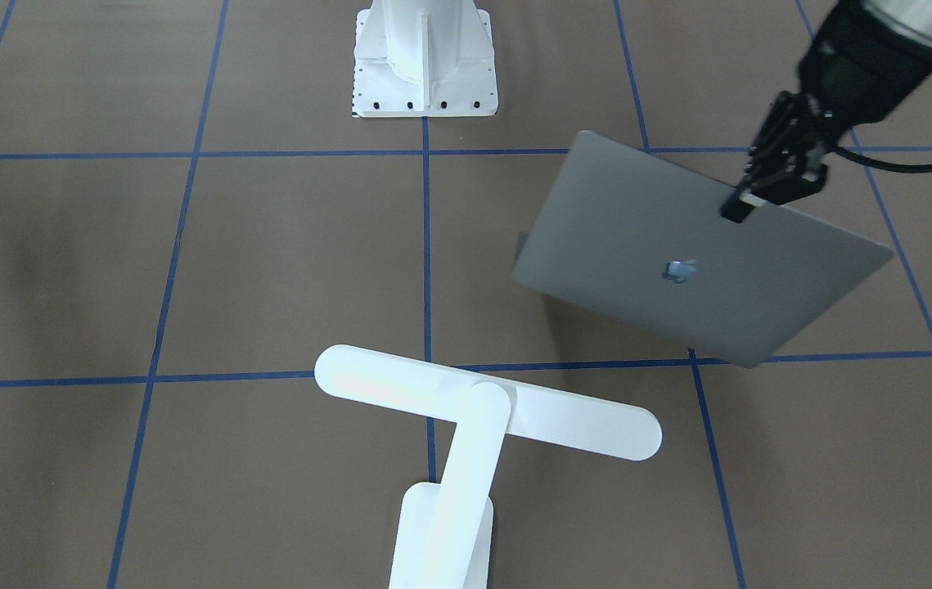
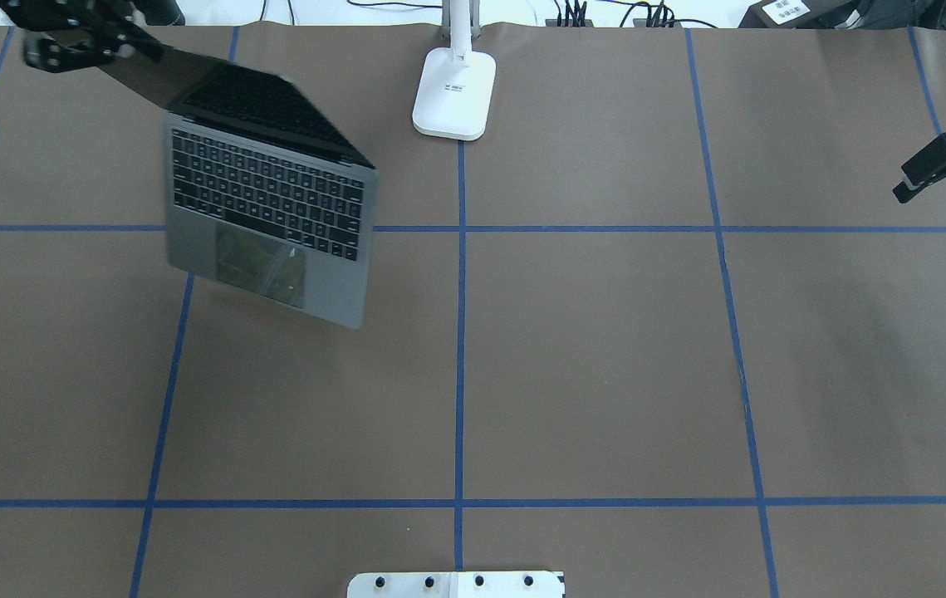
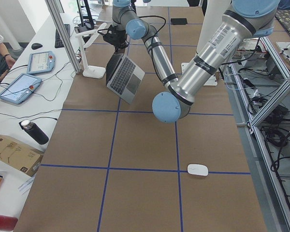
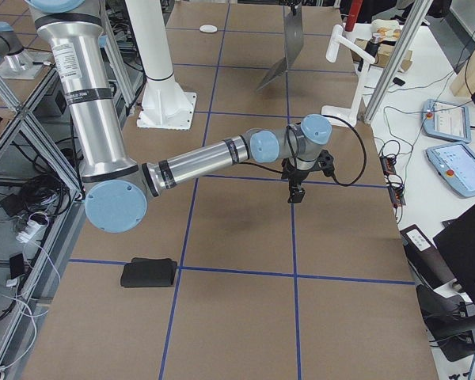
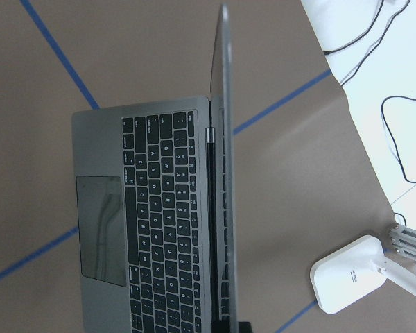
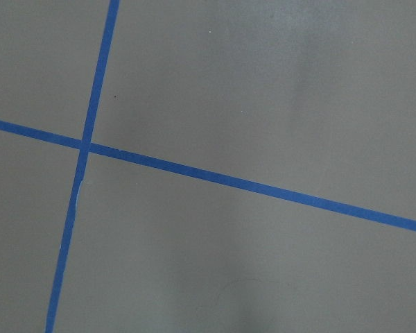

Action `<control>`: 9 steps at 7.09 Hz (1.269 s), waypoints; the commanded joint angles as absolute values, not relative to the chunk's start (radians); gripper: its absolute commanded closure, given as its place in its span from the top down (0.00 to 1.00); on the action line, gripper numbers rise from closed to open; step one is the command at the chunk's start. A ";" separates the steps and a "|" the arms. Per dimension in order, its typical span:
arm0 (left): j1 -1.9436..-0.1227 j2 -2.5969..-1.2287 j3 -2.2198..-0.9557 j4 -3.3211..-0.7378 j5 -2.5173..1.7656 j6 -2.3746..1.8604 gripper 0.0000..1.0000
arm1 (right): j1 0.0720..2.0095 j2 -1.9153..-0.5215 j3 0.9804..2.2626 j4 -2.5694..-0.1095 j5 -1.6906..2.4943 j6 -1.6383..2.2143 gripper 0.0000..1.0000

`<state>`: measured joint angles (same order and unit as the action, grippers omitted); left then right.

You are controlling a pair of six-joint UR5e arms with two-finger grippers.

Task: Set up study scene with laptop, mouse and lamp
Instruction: 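Swing the held laptop over the table in front of the white lamp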

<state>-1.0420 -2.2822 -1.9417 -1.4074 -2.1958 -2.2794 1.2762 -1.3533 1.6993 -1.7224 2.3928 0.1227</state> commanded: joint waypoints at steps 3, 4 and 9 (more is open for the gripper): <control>-0.849 -2.585 -1.695 -1.283 -1.996 -2.649 0.00 | 1.276 -1.362 1.684 -1.723 2.393 0.124 0.99; -0.807 -2.583 -1.694 -1.269 -1.967 -2.683 0.00 | 1.276 -1.364 1.680 -1.723 2.393 0.124 0.99; -0.782 -2.681 -1.459 -1.367 -1.960 -2.681 0.00 | 1.276 -1.364 1.672 -1.723 2.393 0.124 0.99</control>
<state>-0.7838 -2.6772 -1.5186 -1.3009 -1.9609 -2.6891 1.2762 -1.3637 1.6728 -1.7227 2.3931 0.1242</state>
